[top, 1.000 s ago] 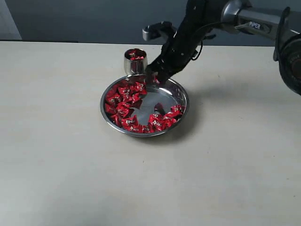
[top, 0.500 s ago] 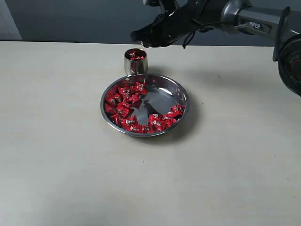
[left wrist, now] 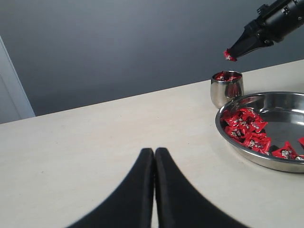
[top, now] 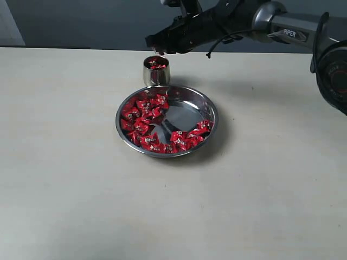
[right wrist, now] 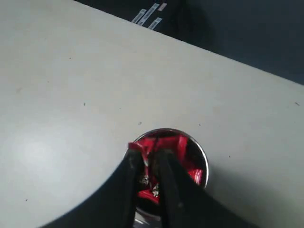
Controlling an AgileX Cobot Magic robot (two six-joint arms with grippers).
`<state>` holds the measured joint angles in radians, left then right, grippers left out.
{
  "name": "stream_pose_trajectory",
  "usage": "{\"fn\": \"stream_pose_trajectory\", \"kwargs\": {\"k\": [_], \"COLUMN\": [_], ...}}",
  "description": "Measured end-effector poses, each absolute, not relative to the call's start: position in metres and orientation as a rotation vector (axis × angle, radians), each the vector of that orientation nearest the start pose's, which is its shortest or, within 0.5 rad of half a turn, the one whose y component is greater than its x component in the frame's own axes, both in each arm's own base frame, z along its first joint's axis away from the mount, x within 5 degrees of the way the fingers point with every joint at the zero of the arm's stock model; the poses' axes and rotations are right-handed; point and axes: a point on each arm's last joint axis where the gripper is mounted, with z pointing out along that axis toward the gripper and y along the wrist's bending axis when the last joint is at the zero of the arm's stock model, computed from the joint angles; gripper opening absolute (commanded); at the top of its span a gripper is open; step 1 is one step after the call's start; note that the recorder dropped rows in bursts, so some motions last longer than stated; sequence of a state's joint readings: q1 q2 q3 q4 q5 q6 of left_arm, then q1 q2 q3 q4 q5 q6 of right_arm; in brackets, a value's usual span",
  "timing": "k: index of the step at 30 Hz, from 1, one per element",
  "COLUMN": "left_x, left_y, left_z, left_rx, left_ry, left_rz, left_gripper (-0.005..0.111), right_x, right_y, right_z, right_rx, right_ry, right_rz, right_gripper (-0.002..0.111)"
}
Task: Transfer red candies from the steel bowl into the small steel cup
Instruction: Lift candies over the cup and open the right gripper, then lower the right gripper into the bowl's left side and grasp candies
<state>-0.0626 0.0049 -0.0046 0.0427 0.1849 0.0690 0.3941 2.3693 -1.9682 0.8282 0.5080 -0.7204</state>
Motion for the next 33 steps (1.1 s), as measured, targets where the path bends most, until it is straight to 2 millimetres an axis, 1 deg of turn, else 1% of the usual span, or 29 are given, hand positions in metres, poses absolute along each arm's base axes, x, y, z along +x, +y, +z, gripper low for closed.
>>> {"fn": "stream_pose_trajectory", "kwargs": {"k": [2, 8, 11, 13, 15, 18, 20, 22, 25, 28, 31, 32, 33], "left_x": [0.056, 0.056, 0.056, 0.056, 0.056, 0.056, 0.056, 0.056, 0.056, 0.056, 0.056, 0.056, 0.056], "left_y": [-0.003, -0.003, -0.003, -0.003, -0.003, -0.003, -0.003, -0.003, -0.003, -0.003, -0.003, -0.003, -0.003], "left_z": [0.198, 0.198, 0.198, 0.198, 0.198, 0.198, 0.198, 0.198, 0.198, 0.198, 0.198, 0.198, 0.198], "left_rx": [0.139, 0.139, 0.139, 0.139, 0.139, 0.139, 0.139, 0.139, 0.139, 0.139, 0.139, 0.139, 0.139], "left_ry": [1.663, 1.663, 1.663, 1.663, 1.663, 1.663, 1.663, 1.663, 1.663, 1.663, 1.663, 1.663, 1.663], "left_rz": [0.043, 0.043, 0.043, 0.043, 0.043, 0.043, 0.043, 0.043, 0.043, 0.043, 0.043, 0.043, 0.043], "left_gripper": [0.002, 0.002, 0.002, 0.002, 0.002, 0.002, 0.002, 0.002, 0.002, 0.002, 0.002, 0.002, 0.002], "right_x": [0.487, 0.487, 0.483, 0.477, 0.468, 0.455, 0.447, 0.442, 0.436, 0.428, 0.422, 0.421, 0.420], "right_y": [0.238, 0.238, 0.239, 0.240, 0.241, 0.241, 0.243, 0.246, 0.258, 0.275, 0.290, 0.296, 0.298], "right_z": [0.183, 0.183, 0.182, 0.185, 0.193, 0.209, 0.214, 0.214, 0.205, 0.191, 0.170, 0.158, 0.153], "right_rx": [-0.598, -0.603, -0.634, -0.690, -0.777, -0.881, -0.935, -0.971, -1.025, -1.083, -1.144, -1.175, -1.193], "right_ry": [2.190, 2.188, 2.212, 2.240, 2.267, 2.296, 2.314, 2.325, 2.339, 2.352, 2.365, 2.370, 2.367], "right_rz": [0.643, 0.641, 0.670, 0.703, 0.732, 0.787, 0.822, 0.838, 0.840, 0.828, 0.783, 0.740, 0.714], "right_gripper": [0.031, 0.031, 0.030, 0.026, 0.017, -0.001, -0.001, -0.001, -0.001, -0.001, -0.001, -0.001, -0.001]}}
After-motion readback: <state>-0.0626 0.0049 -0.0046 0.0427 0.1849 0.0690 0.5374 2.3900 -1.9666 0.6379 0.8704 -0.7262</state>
